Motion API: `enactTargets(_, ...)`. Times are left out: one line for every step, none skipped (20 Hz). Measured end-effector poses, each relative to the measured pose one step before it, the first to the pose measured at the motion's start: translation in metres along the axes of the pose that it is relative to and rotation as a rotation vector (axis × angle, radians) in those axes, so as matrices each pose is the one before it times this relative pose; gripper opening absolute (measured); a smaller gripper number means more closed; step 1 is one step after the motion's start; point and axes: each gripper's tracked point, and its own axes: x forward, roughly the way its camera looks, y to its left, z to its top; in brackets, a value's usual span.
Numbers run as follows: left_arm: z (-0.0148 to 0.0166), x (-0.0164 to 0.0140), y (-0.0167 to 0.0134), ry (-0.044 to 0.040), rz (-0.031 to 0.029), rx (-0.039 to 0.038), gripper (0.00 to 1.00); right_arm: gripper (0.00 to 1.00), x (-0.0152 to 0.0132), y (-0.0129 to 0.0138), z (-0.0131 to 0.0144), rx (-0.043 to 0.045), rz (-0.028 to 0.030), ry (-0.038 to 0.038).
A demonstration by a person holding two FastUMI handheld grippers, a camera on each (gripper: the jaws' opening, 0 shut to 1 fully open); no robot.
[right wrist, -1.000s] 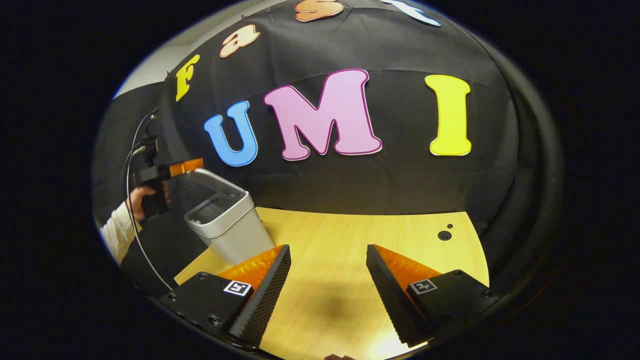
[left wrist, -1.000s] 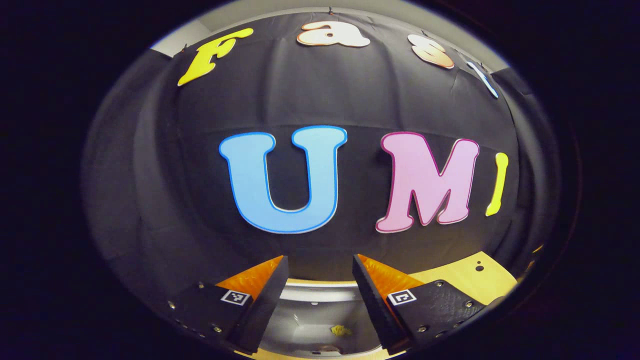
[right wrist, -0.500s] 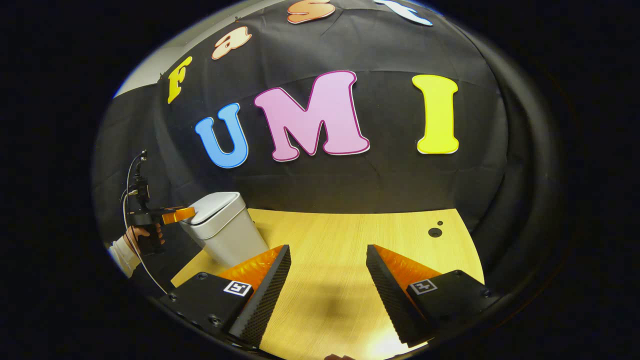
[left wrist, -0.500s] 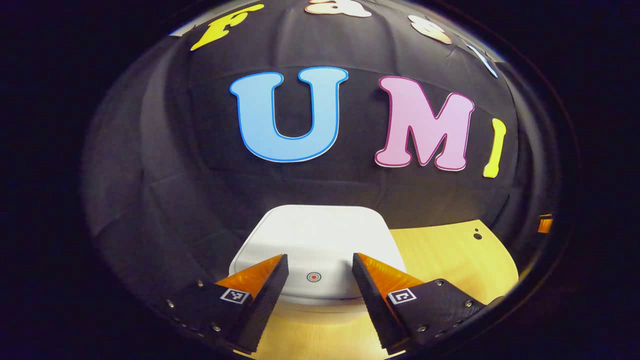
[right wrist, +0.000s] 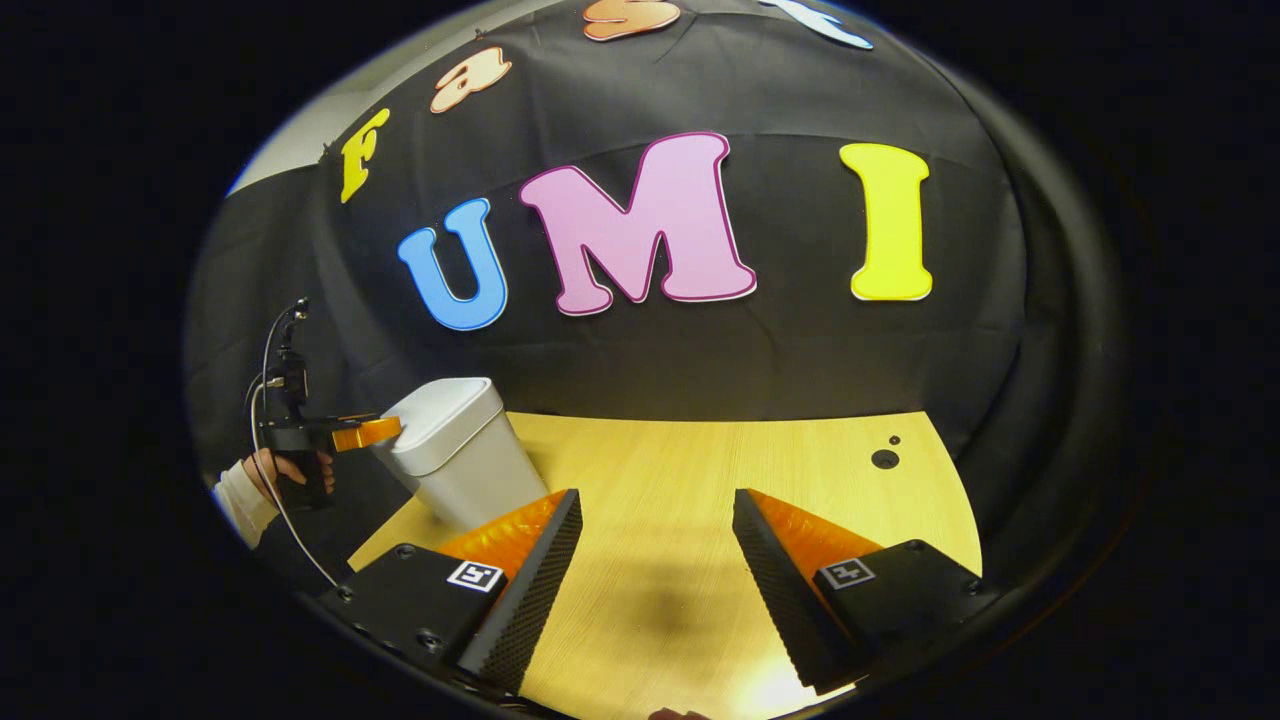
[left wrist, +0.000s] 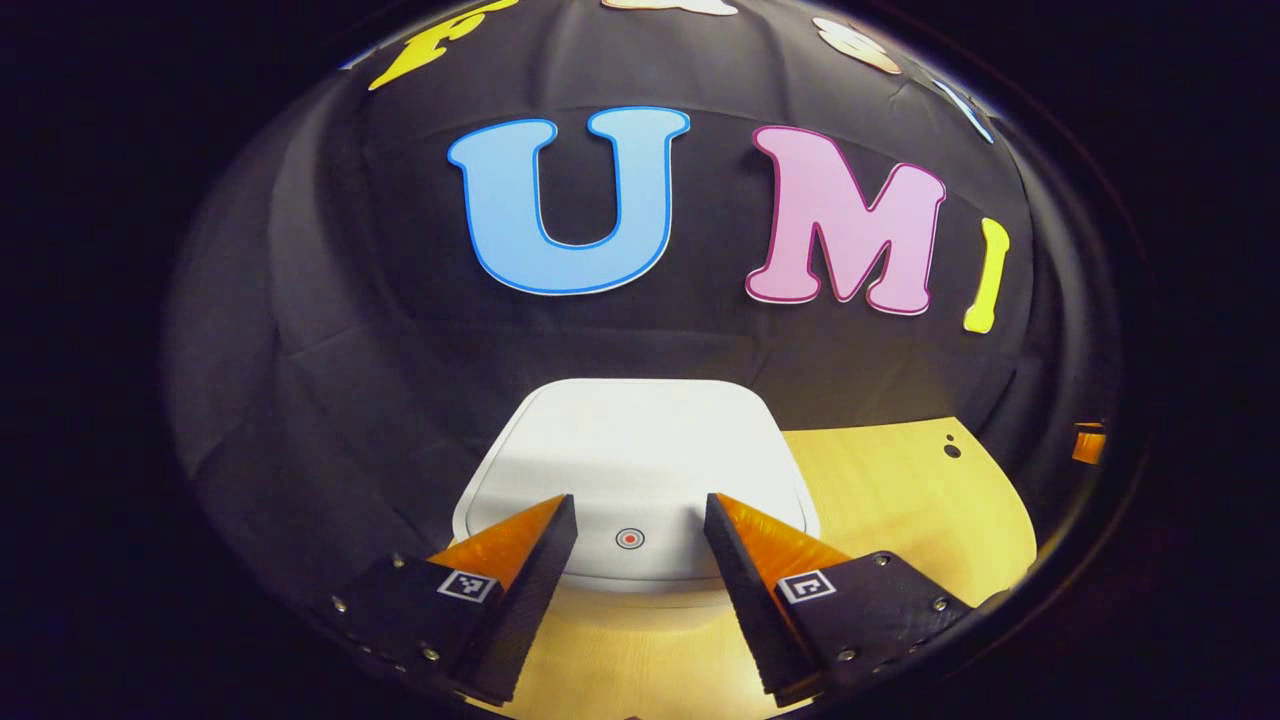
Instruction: Press the lid of the desktop garbage bin to open it, pick up the crumpled paper on the desktop and throw it into the bin, then pick up the pop can on the desktop and drop it into the bin, and finally close the garbage bin lid.
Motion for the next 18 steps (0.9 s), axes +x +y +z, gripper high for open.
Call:
enactTargets(0.00121,0.00036,0.00045,0.00266,0.00201,-0.00034,0.89,0.98,-0.0007,-0.00097,-0.00019,-0.00581,-0.00269,-0.00046)
enactTargets(0.0033,0.00047,0.00029,-0.022,0.00396,0.00082,0.87,0.98,-0.00228,-0.00083,0.00033,-0.00518,-0.00403,-0.00095)
enactTargets(0.00116,0.00131,-0.00112,-0.01009,0.00166,0.00165,0.87,0.98,-0.00183,-0.00244,0.00007,-0.0025,-0.00506,-0.00081)
enactTargets(0.00039,-0.00184,-0.0002,-0.00728,0.00085,0.00592,0.86,0.98,-0.0012,-0.00413,0.0,0.00044,-0.00725,-0.00108)
enactTargets(0.00186,0.00012,-0.00005,-0.00694,0.00358,-0.00362,0.86,0.98,-0.00205,-0.00321,0.0013,0.00403,-0.00806,-0.0002)
enactTargets(0.00095,-0.0014,-0.00044,-0.0036,0.00558,-0.01307,0.85,0.98,-0.00232,-0.00338,0.00119,0.00548,-0.00803,-0.00225)
enactTargets(0.00079,-0.00099,-0.00204,-0.00988,-0.00003,-0.01671,0.86,0.98,-0.00205,-0.00055,0.00286,0.00225,-0.00842,-0.0077)
enactTargets(0.00068,-0.00364,-0.00546,-0.00942,-0.01277,-0.0209,0.86,0.98,-0.00121,-0.00182,0.00317,-0.00555,-0.01045,-0.00963)
enactTargets(0.00021,-0.00314,-0.00571,-0.00686,-0.01265,-0.01651,0.85,0.98,-0.00157,-0.00103,0.00299,-0.01202,-0.00963,-0.01062)
enactTargets(0.00044,-0.00186,-0.0026,-0.01239,0.00171,-0.01046,0.86,0.98,-0.00192,-0.00093,0.0026,-0.01203,-0.0089,-0.01014)
enactTargets(0.0028,-0.0036,-0.00307,-0.01856,0.00012,-0.00474,0.86,0.98,-0.00202,0.00019,0.00358,-0.00986,-0.00659,-0.00875)
enactTargets(0.00509,-0.00467,-0.00357,-0.02375,-0.00084,0.00003,0.85,0.98,-0.00219,0.00216,0.00289,-0.01101,-0.00419,-0.01001)
enactTargets(0.00433,-0.00462,-0.00359,-0.02376,-0.00161,0.00235,0.86,0.98,-0.00155,0.00128,0.00269,-0.00994,-0.00478,-0.01195)
enactTargets(0.00448,-0.00498,-0.00517,-0.01937,-0.00768,0.00437,0.86,0.98,-0.00187,0.00303,0.00316,-0.00938,-0.00393,-0.01188)
enactTargets(0.00548,-0.00545,-0.00547,-0.01688,-0.00681,0.00965,0.86,0.98,-0.00182,0.00326,0.00296,-0.00774,-0.00148,-0.009)
enactTargets(0.00549,-0.00464,-0.00377,-0.01918,-0.00383,0.01657,0.85,0.98,-0.00134,0.00225,0.00237,-0.00696,-0.00257,-0.0084)
enactTargets(0.00582,-0.00582,-0.0058,-0.01609,-0.00858,0.0183,0.86,0.98,-0.00222,0.00303,0.00254,-0.0058,-0.00248,-0.00875)
enactTargets(0.00589,-0.00567,-0.0064,-0.01924,-0.00786,0.01574,0.85,0.98,-0.00173,0.00426,0.00356,-0.00396,0.00102,-0.01092)
